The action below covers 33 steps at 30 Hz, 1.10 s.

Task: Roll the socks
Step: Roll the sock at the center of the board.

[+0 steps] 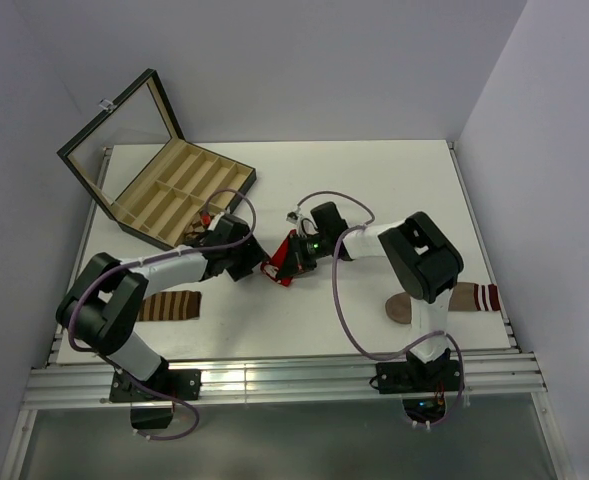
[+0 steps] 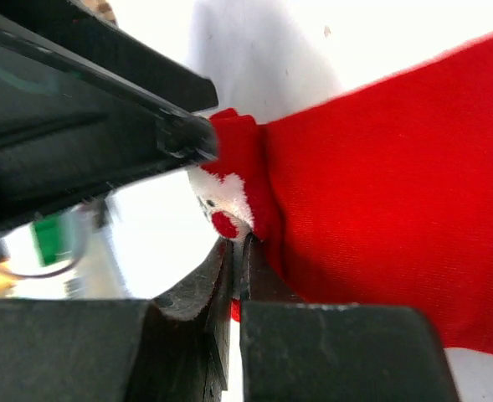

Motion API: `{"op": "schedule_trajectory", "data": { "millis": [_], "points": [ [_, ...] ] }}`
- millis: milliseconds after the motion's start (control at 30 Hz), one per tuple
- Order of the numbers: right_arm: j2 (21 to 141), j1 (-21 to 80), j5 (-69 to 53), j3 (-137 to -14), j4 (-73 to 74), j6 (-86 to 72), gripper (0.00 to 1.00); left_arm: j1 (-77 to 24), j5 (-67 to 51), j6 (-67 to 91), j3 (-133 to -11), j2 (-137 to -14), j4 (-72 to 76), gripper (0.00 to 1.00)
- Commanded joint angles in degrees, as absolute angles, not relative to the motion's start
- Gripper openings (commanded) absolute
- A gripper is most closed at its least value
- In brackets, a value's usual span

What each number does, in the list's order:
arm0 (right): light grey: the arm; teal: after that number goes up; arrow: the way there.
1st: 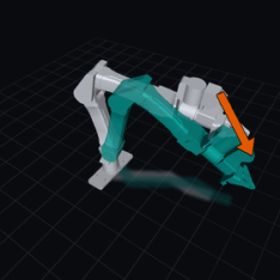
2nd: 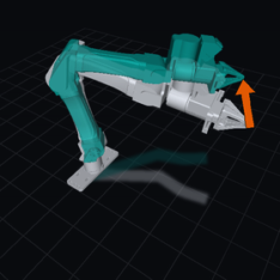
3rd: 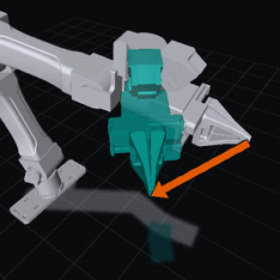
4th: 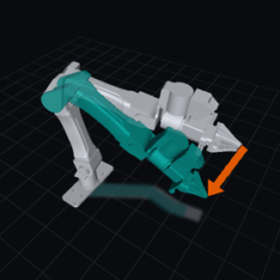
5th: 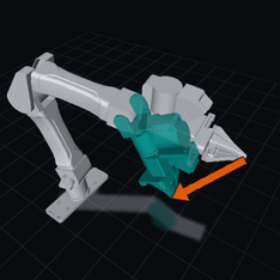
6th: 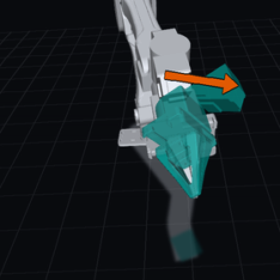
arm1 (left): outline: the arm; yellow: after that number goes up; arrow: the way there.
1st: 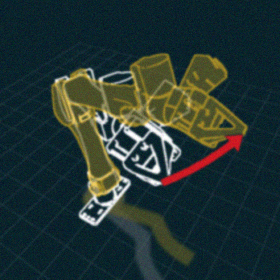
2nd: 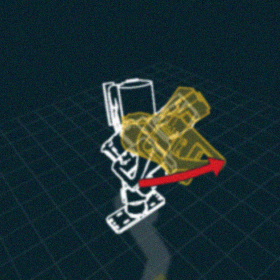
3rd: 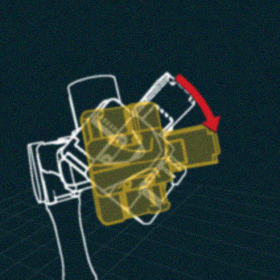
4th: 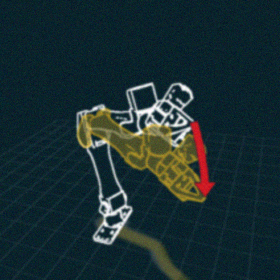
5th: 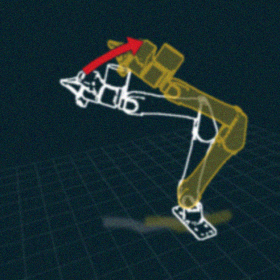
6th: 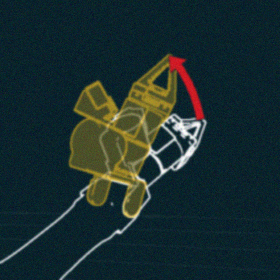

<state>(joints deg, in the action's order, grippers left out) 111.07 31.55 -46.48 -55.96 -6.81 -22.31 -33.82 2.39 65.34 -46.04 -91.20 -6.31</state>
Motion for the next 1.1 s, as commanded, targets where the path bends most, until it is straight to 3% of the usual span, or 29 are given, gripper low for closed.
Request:
{"op": "schedule_trajectory", "data": {
  "millis": [0,300,667,933,1067],
  "points": [
    [114.8,29.3,-54.3,-53.8,-9.9,-30.5,0.0,-33.9,1.6,67.0,-44.7,-89.1,-1.7,0.67],
    [119.8,25.3,-53.4,-53.7,-11.0,-35.9,0.0,-36.1,0.5,69.4,-42.5,-89.8,-0.6,0.63],
    [121.7,25.0,-50.9,-54.9,-9.1,-37.3,0.0,-36.5,-0.3,68.9,-44.3,-94.4,-2.0,0.52],
    [119.4,25.1,-47.8,-55.9,-5.9,-34.1,0.01,-36.5,-0.6,67.3,-46.3,-98.6,-3.2,0.33],
    [115.9,25.9,-45.3,-55.9,-4.7,-30.8,0.14,-36.5,-1.0,65.5,-47.5,-100.1,-4.7,0.15]
  ]
}}
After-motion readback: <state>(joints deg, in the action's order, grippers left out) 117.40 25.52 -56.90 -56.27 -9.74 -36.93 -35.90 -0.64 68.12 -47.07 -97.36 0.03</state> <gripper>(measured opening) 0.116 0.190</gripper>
